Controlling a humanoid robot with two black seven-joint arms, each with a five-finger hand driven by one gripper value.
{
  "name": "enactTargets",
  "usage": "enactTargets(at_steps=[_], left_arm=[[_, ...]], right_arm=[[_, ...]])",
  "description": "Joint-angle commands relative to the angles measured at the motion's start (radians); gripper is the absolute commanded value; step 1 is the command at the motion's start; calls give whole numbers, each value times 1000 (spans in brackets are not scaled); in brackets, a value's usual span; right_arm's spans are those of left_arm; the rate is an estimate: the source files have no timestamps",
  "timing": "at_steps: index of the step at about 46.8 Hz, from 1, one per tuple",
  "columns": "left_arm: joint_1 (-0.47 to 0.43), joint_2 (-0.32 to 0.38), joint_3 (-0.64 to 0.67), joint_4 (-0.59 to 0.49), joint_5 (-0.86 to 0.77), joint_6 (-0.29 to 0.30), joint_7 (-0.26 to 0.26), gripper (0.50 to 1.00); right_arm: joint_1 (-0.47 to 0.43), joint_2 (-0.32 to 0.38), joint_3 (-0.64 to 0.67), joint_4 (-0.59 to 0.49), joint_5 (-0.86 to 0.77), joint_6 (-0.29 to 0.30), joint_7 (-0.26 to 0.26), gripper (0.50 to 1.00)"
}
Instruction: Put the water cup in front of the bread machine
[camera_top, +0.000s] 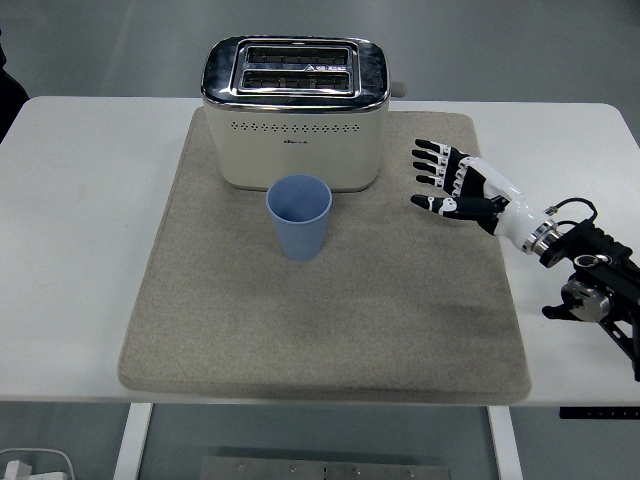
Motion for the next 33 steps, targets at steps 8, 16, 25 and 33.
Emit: enactTargets(at_steps=[8, 16, 25, 33], left_arm=[[0, 0, 0, 0, 0, 0, 0, 1000], [0, 0, 0, 0, 0, 0, 0, 1000], [0, 0, 0, 0, 0, 0, 0, 1000], [0, 0, 0, 0, 0, 0, 0, 1000]], right_arm=[[10, -28, 1, -3, 97, 14, -36, 926], [13, -30, 37, -2, 199, 62, -150, 926], [30, -22, 82, -3, 285, 75, -263, 926], [36, -28, 90, -2, 422, 80, -352, 926]])
